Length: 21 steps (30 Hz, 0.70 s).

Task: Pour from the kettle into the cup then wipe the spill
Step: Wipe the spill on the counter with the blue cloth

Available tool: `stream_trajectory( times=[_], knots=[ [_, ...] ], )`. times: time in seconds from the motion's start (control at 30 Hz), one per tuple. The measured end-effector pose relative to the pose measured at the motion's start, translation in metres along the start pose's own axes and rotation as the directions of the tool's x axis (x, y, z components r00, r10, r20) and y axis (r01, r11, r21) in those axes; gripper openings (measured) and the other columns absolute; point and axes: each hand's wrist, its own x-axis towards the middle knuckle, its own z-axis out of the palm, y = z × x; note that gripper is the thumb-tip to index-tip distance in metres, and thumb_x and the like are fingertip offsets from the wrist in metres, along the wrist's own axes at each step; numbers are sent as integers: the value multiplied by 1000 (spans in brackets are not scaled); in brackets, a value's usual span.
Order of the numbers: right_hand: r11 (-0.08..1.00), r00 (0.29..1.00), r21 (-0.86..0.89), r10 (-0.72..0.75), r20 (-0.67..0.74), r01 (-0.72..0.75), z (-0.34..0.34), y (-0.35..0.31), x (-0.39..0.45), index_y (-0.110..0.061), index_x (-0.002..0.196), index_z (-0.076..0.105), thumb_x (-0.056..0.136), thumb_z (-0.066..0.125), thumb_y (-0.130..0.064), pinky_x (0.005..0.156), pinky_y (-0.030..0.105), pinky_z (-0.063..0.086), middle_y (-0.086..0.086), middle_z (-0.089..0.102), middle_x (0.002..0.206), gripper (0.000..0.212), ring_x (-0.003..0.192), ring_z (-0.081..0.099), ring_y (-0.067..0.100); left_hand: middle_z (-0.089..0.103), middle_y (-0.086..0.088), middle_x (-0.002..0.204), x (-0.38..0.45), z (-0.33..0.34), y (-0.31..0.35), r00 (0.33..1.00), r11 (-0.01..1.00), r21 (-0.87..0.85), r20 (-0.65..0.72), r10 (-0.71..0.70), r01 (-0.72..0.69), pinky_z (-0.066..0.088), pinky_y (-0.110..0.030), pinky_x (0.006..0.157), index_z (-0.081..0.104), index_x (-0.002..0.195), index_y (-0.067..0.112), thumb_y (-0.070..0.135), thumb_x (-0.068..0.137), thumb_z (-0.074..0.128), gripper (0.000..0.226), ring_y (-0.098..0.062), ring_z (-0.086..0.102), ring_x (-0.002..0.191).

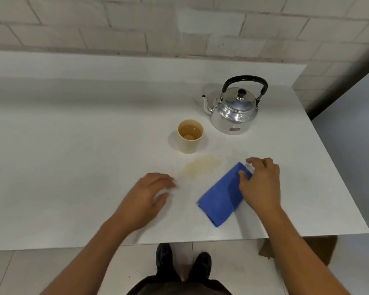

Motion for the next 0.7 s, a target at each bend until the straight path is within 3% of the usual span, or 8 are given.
stream_trajectory(
  times=[0.1,0.17,0.23,0.33,0.53,0.7],
  knots=[
    [996,997,-74,60,40,-57,17,-28,-29,-5,139,54,93,64,-40,94,46,47,21,54,130,59,116,49,38,66,-6,138,-10,-18,-40,992,987,133,-99,-79,92,40,-33,109,71,128,12,36,96,55,43,-30,59,133],
    [984,988,-167,88,125,-66,32,-41,-46,0,150,38,98,53,-51,108,47,41,25,43,148,74,134,40,40,59,-6,149,-19,-25,-64,987,968,200,-93,-135,151,40,-41,115,64,138,11,46,96,50,56,-29,50,144],
    [973,976,-224,95,197,-49,41,-38,-51,1,157,21,102,44,-51,120,45,26,22,27,162,79,149,24,37,50,-1,158,-26,-25,-77,983,961,211,-77,-164,177,37,-46,119,55,147,15,56,96,50,65,-24,38,152],
    [980,968,-191,96,232,-51,39,-12,-30,-1,160,9,105,42,-42,125,43,14,16,14,168,76,155,12,31,31,8,169,-32,-16,-81,981,948,252,-53,-185,192,24,-45,127,40,157,23,67,98,42,74,-14,18,160],
    [998,974,-34,-48,222,57,45,3,19,-3,159,17,109,38,-28,126,42,4,13,15,169,61,156,8,28,9,12,175,-30,-12,-82,980,910,372,0,-200,185,13,-42,130,17,165,26,80,96,31,89,-9,-1,161],
    [957,926,83,-292,240,280,68,-30,-6,-6,158,26,108,40,-19,125,35,2,3,18,166,54,155,11,22,4,11,176,-31,-9,-84,982,895,415,14,-187,165,6,-38,129,12,166,24,82,94,33,95,-11,-4,162]
  ],
)
